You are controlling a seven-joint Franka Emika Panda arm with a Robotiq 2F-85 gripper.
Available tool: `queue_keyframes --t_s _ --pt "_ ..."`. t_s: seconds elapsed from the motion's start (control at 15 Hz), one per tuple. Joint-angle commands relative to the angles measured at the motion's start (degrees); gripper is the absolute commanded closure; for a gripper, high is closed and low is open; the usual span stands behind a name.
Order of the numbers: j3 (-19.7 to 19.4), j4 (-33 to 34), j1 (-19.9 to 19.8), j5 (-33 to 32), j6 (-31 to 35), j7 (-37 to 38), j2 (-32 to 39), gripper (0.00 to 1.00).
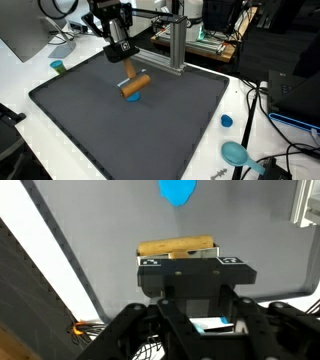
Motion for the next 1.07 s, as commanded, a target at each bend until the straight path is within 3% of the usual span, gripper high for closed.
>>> queue_keyframes --t_s 0.0,0.27,0.4,0.67,0.73,0.8,1.0 --pt "-1.14 -0.87 5.44 -12.44 3.12 13.26 -1.77 0.79" --pt "-0.46 -5.35 10.87 -28.63 3.42 29.35 -0.56 0.79" --pt "0.04 -3.79 13.11 -34.87 1.91 35.05 2.16 0.79" --pt "3.1 1.68 13.35 -29.55 -8.7 32.47 5.6 0.79" --pt "2.71 -1.89 13.33 -31.97 -3.68 34.74 4.74 0.54" --pt "3.14 -0.89 13.41 -31.35 -5.59 34.47 5.19 0.79" --pt "2.64 2.85 13.64 -33.02 -7.04 35.36 7.06 0.79"
